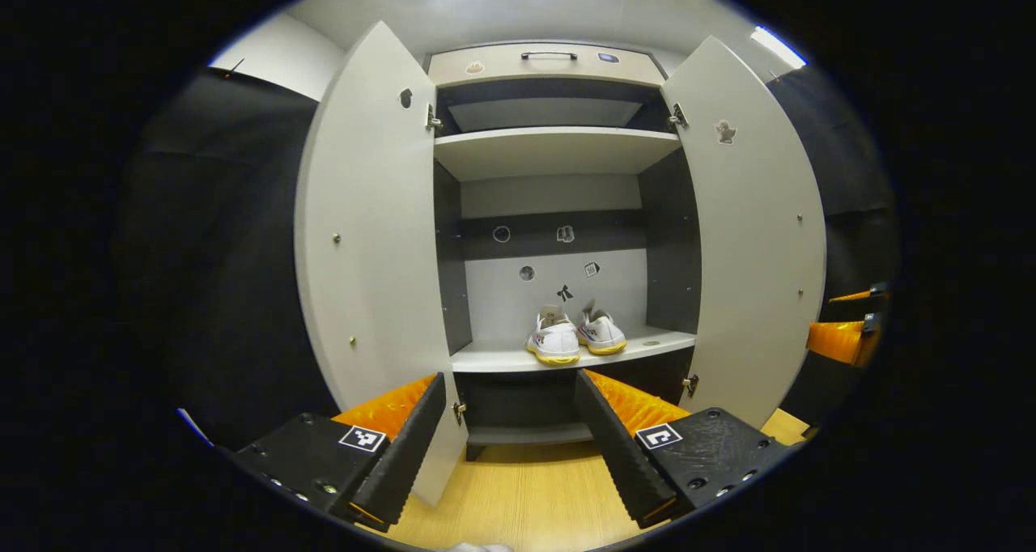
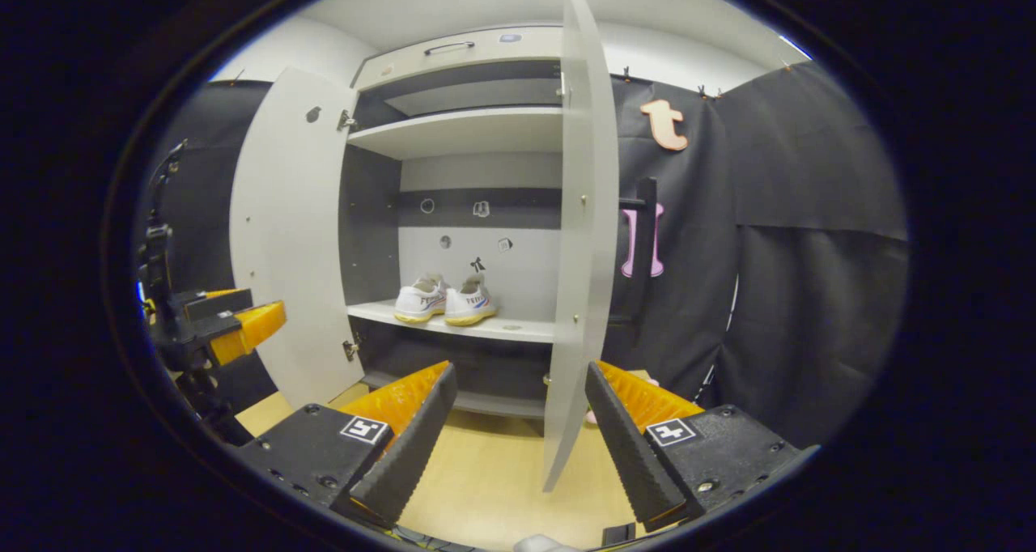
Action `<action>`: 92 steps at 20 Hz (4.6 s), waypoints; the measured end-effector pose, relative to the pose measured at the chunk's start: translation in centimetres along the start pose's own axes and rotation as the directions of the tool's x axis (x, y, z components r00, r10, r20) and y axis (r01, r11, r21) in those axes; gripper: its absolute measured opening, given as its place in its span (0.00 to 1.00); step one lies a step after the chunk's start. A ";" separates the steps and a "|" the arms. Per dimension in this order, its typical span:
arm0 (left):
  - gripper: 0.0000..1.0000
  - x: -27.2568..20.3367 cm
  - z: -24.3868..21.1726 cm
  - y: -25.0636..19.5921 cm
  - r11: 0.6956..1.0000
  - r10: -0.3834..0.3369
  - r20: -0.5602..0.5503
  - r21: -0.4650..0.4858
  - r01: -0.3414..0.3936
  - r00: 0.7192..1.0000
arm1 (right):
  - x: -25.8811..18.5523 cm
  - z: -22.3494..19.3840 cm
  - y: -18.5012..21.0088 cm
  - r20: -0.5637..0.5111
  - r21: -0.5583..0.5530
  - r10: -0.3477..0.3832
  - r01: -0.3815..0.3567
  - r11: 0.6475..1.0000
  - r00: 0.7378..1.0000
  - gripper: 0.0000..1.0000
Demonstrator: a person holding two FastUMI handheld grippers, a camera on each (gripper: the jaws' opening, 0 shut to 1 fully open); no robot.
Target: Grab one shoe with the right hand and put it into the shoe cabinet, grab the other shoe with the left hand and put it into the shoe cabinet; then close the right door with the right hand and the left door with the left hand.
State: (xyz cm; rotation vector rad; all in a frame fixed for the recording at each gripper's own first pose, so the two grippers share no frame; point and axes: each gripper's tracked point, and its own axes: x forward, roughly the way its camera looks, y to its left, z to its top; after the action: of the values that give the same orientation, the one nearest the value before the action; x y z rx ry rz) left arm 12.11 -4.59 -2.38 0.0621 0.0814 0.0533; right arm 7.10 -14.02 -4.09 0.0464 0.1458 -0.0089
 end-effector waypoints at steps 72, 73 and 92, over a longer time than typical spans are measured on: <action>0.82 6.1 4.5 25.7 0.958 0.280 0.066 0.042 -0.284 0.958 | -1.5 0.9 10.5 -0.070 0.008 0.040 -0.039 0.999 0.997 0.96; 0.92 6.2 4.7 25.6 0.959 0.277 0.074 0.037 -0.280 0.958 | -1.7 0.8 10.5 -0.071 0.011 0.038 -0.037 0.999 0.997 0.93; 0.85 7.3 5.8 13.1 0.995 0.086 0.099 0.050 -0.091 0.991 | -1.3 0.1 6.9 -0.058 0.059 0.021 -0.018 0.998 0.998 0.96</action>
State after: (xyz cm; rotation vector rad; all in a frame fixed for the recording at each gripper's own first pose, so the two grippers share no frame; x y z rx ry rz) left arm 19.19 8.54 3.60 0.1225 -0.0168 0.1367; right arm 5.88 -7.11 -3.45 0.1068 0.2036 0.0079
